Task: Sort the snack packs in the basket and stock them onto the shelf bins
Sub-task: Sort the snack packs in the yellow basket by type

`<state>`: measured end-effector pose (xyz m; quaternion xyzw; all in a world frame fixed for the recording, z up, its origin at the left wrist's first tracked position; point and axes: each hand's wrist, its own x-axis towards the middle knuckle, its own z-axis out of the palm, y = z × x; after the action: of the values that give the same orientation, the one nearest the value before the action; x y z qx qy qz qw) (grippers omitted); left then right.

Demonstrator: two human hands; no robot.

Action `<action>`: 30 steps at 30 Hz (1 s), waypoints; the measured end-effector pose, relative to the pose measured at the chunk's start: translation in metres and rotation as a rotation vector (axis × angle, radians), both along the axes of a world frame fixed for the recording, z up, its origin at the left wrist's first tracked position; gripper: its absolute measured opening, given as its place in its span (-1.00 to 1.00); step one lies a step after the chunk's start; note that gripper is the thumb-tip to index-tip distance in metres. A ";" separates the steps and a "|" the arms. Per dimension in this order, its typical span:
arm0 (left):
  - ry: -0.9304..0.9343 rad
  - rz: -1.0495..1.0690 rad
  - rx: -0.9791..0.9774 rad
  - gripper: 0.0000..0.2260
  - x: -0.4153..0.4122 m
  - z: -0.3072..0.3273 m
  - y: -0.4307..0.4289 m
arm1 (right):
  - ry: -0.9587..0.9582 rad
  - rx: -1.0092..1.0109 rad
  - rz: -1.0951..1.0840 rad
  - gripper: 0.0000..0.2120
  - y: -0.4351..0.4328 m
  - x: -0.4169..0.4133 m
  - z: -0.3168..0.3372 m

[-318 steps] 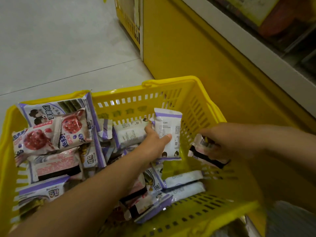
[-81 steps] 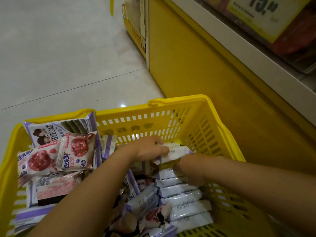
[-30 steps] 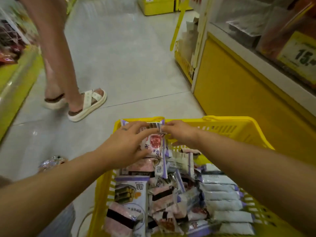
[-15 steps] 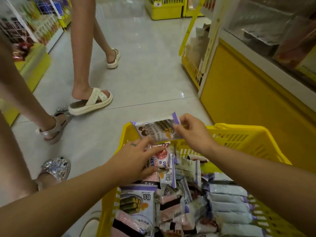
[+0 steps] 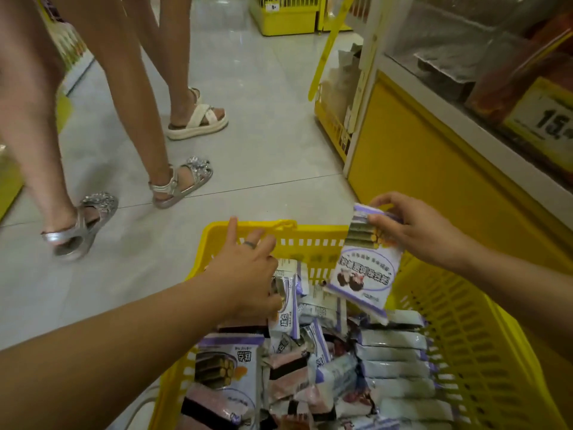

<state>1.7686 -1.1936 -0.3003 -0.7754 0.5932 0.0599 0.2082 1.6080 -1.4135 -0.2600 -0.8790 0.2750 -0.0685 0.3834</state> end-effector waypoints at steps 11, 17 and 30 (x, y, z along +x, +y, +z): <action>0.266 0.076 0.352 -0.44 -0.011 0.003 -0.047 | 0.323 -0.021 0.237 -0.70 -0.013 -0.018 -0.006; 0.095 0.012 0.542 -0.53 -0.013 0.010 -0.050 | 0.291 -0.018 0.262 -0.79 -0.013 -0.018 0.000; 0.899 0.311 -0.197 -0.73 0.041 0.035 -0.020 | 0.186 -0.017 0.219 -0.72 -0.028 -0.025 0.046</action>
<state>1.8100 -1.2137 -0.2657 -0.7681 0.5043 0.3629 -0.1547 1.5835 -1.4417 -0.2141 -0.9095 0.2113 0.0533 0.3539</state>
